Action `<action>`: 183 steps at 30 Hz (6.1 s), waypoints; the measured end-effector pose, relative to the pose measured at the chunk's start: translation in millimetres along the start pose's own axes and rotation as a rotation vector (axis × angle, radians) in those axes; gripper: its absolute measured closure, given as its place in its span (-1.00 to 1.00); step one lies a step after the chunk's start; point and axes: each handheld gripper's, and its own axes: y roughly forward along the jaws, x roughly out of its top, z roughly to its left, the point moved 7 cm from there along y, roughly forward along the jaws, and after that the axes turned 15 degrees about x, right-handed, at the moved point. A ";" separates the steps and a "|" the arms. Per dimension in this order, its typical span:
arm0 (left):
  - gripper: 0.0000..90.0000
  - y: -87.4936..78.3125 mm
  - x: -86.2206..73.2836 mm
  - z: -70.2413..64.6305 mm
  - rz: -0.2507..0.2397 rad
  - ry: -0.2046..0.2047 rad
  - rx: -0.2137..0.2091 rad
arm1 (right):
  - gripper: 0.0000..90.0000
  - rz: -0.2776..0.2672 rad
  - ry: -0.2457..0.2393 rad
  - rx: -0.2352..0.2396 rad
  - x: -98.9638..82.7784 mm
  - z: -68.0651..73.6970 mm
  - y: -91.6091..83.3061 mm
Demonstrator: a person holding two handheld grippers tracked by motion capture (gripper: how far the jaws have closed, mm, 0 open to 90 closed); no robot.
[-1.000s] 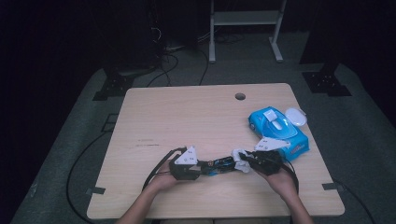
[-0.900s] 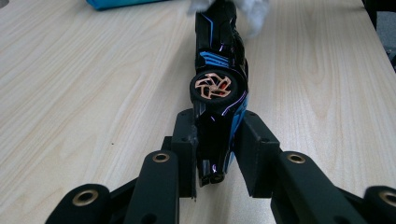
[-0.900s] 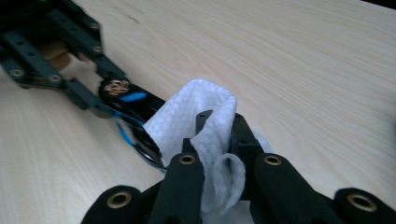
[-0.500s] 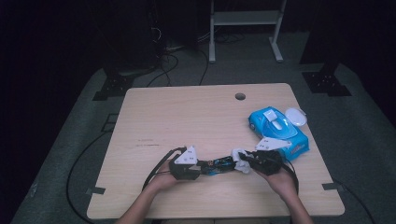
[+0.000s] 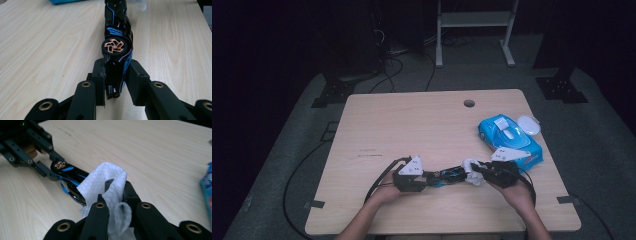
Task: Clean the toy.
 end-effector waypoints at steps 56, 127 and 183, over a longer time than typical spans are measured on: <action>0.56 0.7 0.2 4.8 0.007 0.001 0.012 | 0.87 0.043 -0.014 -0.011 8.4 -7.4 24.7; 0.48 -4.2 -8.6 28.5 -0.002 -0.069 0.046 | 0.87 0.064 0.049 0.085 15.1 -12.5 31.6; -0.03 -0.1 6.1 51.1 -0.015 -0.490 -0.041 | 0.87 0.013 -0.042 0.071 3.8 0.6 25.8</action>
